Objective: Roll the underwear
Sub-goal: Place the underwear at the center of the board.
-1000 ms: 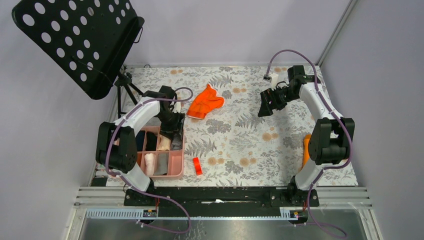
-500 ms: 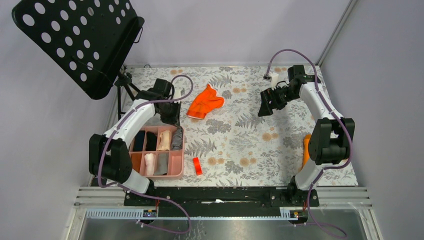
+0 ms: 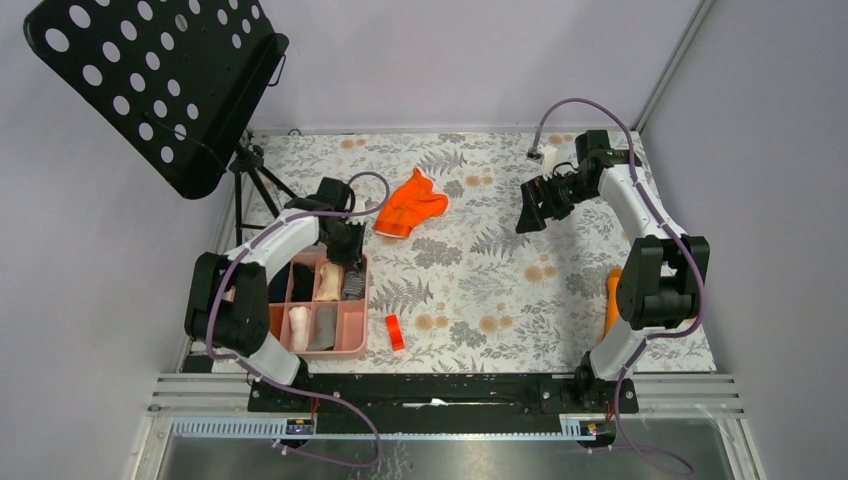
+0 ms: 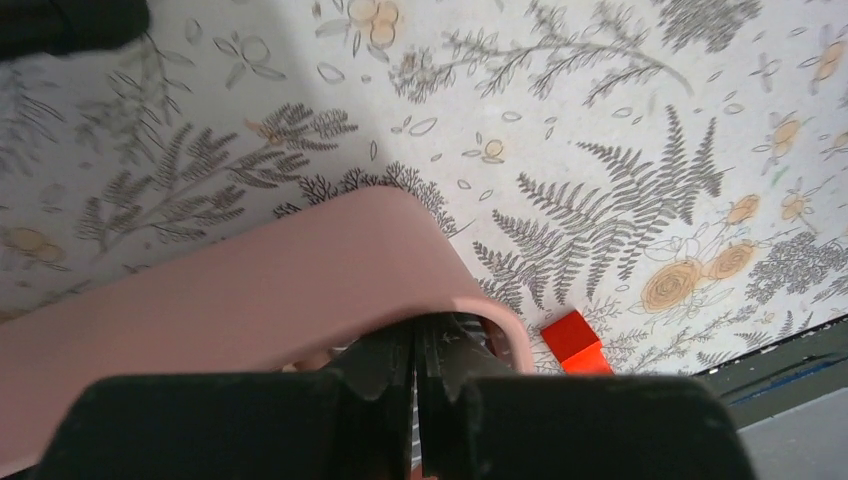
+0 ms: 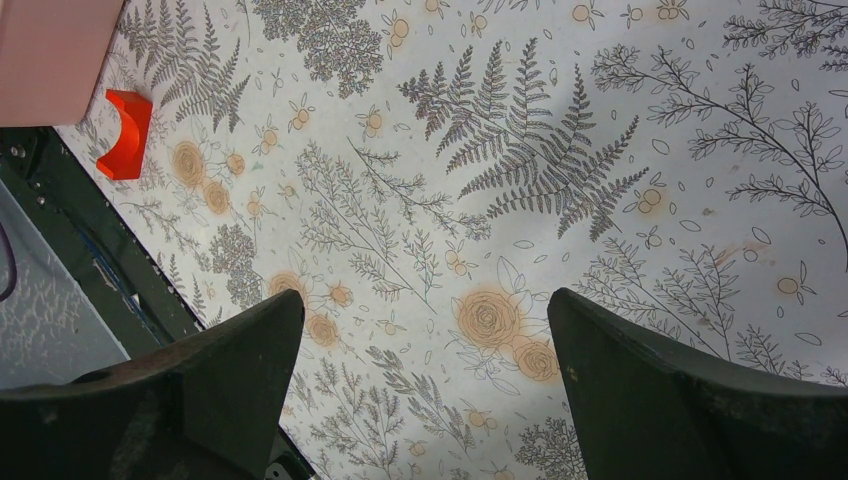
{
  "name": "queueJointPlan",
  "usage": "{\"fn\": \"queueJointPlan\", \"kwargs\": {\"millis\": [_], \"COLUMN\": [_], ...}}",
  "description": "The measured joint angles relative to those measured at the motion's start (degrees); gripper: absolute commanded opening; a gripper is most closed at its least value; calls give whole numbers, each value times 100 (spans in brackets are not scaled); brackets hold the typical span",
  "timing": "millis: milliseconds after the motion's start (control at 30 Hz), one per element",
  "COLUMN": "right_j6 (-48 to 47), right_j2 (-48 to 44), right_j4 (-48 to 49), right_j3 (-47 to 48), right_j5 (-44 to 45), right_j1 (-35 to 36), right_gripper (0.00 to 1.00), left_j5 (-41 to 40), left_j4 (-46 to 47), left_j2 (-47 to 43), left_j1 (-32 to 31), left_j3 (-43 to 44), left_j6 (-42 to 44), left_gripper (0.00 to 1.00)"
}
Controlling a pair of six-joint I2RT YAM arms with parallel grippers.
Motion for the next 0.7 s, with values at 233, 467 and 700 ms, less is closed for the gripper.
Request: {"fn": "queueJointPlan", "kwargs": {"millis": [233,467,700], "right_j6": [-2,0,442], "right_j2": [0,-66,-874], "right_j4": [2,-4,619], "right_j3": [0,0,-20], "right_j5": [2,22,446], "right_j1": [0,0,-7], "right_gripper": [100,99,100], "left_j5": [-17,-219,-227], "left_j4": [87,-42,516], "left_j2": [151,-144,-723], "left_j1": [-24,-33,-426], "left_j3": [-234,149,1080], "left_j6": [-254,-63,984], "left_gripper": [2,34,64]}}
